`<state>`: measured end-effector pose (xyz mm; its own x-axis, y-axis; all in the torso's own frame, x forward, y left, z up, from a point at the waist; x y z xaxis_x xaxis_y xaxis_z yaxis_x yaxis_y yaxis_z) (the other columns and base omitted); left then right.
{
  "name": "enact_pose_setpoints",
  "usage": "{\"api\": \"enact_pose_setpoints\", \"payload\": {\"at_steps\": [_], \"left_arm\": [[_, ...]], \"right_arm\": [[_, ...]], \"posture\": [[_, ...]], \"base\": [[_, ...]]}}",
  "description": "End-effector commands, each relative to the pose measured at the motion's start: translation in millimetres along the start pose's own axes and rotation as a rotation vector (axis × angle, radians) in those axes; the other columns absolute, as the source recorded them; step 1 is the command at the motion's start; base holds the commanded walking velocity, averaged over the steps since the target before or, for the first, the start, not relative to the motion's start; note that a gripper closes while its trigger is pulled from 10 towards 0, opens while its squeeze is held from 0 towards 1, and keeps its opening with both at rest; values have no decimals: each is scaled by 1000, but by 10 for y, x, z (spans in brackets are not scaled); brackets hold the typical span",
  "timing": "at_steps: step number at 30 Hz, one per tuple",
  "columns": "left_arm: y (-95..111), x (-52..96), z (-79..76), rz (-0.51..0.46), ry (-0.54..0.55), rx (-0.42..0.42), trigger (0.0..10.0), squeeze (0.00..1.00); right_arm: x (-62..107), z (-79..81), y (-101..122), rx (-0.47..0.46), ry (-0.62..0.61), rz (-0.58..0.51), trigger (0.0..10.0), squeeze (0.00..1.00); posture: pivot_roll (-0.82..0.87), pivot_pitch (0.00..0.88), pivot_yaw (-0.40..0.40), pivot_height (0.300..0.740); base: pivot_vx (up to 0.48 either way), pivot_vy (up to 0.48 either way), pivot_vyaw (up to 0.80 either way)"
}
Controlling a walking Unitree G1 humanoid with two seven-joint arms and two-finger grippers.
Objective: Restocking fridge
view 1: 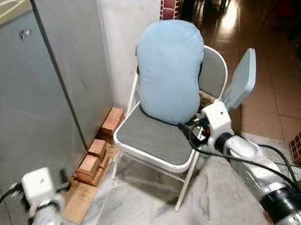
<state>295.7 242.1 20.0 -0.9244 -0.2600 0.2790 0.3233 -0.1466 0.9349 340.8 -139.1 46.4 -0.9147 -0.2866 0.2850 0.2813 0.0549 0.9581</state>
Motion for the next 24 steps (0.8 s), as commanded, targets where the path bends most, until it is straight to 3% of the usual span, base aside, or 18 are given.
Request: {"api": "enact_pose_setpoints", "payload": {"at_steps": [1,6,16,24], "left_arm": [[-15,43,-18,9,-8,-22,10000,0],[87,71,-131,-6,-38,-9,10000,0],[195,105,-43,0,-16,-19,10000,0],[236,62,75,5,23,-18,10000,0]], "right_arm": [[37,-95,82,-3,-35,-27,10000,0],[76,-106,92,4,-41,-31,10000,0],[109,-146,70,15,-52,-14,10000,0],[133,-154,59,11,-58,-6,10000,0]], "posture": [[66,0,-75,740],[53,0,-58,740],[57,0,-65,740],[55,0,-68,740]], "base": [[0,480,0],[0,480,-775],[0,480,-767],[0,480,0]]}}
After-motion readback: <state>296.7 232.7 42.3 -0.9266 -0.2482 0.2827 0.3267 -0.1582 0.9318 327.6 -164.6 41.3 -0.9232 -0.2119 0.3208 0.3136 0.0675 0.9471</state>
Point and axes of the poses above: a point about 5 cm out from each wrist's last joint towards the gripper, its own x axis pointing back from the gripper into the wrist, its own y axis along the axis of the wrist's last joint, z = x × y, the point moved 6 cm from there along -x, pointing out of the wrist towards the gripper, and after that the axes turned 4 degrees about -x, right-handed, at the moved point
